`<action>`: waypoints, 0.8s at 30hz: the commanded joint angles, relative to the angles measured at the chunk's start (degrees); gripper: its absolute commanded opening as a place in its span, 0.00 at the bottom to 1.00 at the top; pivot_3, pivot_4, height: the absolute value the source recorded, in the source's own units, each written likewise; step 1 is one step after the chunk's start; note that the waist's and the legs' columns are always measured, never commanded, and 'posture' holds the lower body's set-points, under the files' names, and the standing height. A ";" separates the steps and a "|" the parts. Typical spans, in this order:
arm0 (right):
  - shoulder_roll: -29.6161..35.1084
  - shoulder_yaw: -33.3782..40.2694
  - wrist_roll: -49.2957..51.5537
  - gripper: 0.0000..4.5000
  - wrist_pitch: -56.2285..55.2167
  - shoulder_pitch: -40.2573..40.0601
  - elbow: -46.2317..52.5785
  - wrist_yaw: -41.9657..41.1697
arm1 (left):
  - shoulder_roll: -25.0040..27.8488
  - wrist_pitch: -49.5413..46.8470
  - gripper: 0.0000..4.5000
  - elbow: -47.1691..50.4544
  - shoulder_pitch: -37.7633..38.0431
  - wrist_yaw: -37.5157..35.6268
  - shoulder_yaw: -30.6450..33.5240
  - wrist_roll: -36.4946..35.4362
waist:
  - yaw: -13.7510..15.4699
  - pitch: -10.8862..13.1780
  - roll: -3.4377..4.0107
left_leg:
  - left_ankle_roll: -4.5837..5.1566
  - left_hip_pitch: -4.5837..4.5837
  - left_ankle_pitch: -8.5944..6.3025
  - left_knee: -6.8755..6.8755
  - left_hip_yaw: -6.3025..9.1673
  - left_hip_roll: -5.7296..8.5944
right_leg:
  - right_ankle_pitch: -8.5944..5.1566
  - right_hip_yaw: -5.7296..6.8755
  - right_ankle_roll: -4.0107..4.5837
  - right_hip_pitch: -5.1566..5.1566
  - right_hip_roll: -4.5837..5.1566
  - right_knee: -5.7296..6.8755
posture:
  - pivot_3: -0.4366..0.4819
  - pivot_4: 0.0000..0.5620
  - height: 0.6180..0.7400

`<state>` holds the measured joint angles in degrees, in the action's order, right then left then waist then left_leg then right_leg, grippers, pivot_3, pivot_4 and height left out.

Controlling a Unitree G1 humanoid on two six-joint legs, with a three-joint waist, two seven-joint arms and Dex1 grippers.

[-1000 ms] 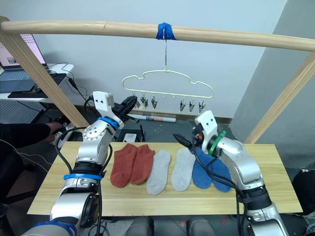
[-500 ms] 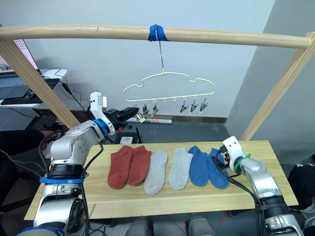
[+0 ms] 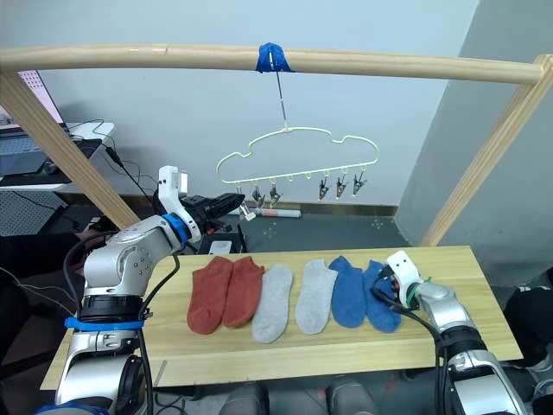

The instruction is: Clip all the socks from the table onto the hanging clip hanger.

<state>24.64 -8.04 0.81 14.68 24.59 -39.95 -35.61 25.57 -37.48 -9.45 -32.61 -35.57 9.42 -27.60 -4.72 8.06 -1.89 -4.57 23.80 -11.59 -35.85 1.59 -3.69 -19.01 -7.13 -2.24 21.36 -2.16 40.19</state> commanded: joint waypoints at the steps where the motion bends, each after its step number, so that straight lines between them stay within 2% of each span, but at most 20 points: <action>1: -0.14 -0.11 -1.03 0.79 -1.75 0.54 -1.22 -0.87 | 0.80 -0.54 0.00 1.88 0.61 0.27 0.51 0.01 | 0.01 0.00 0.00 | 0.00 0.00 0.00 -0.01 0.01 0.00 | -0.01 0.00 -0.01 -0.01 0.00 0.00 | 0.50 0.24 1.00; 10: 1.52 1.17 -1.44 0.06 -3.64 -2.07 1.59 -0.41 | 0.80 -0.41 0.00 1.69 0.42 0.16 0.37 0.15 | 0.14 0.00 0.00 | 0.00 -0.01 0.00 -0.02 0.03 0.01 | -0.04 0.02 -0.07 -0.05 0.01 0.00 | 0.51 0.24 1.00; 11: 2.03 1.54 -1.28 0.00 -3.83 -2.74 3.09 -0.32 | 0.73 -0.63 0.00 1.74 0.38 0.14 0.39 -0.02 | 0.18 0.00 0.01 | 0.00 -0.01 0.00 -0.02 0.03 0.01 | -0.03 0.02 -0.07 -0.05 0.01 -0.01 | 0.51 0.24 1.00; 15: 4.24 3.34 0.86 0.00 -1.84 -6.91 15.11 -1.65 | 0.67 -3.52 0.00 1.82 0.19 -0.91 0.75 -2.13 | 0.37 0.07 0.11 | 0.00 0.01 0.00 -0.01 0.03 0.02 | -0.04 0.01 -0.08 -0.03 0.02 -0.03 | 0.51 0.23 1.00; 19: 6.36 3.16 3.39 0.00 3.88 -10.86 33.80 -4.91 | 0.02 -11.81 0.00 1.99 -0.91 -0.42 4.72 -9.21 | -0.01 0.14 0.23 | 0.00 0.01 0.00 0.01 0.01 0.00 | -0.08 -0.01 -0.15 0.00 0.00 -0.02 | 0.51 0.23 1.00; 24: 3.69 0.74 8.92 0.00 15.18 -10.97 51.03 -6.20 | -0.83 -20.38 0.00 1.25 -2.61 1.56 9.88 -16.77 | 0.10 0.15 0.22 | 0.00 0.04 0.00 0.01 0.12 0.00 | -0.10 0.07 -0.18 0.01 -0.02 0.00 | 0.50 0.22 1.00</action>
<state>29.38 -6.27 6.79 25.93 12.88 5.05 -41.24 24.92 -55.26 -8.96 -33.88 -34.58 16.96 -41.00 -4.63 8.21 -1.67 -4.57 23.86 -11.59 -35.85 1.75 -3.69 -19.11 -7.03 -2.42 21.36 -2.17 40.17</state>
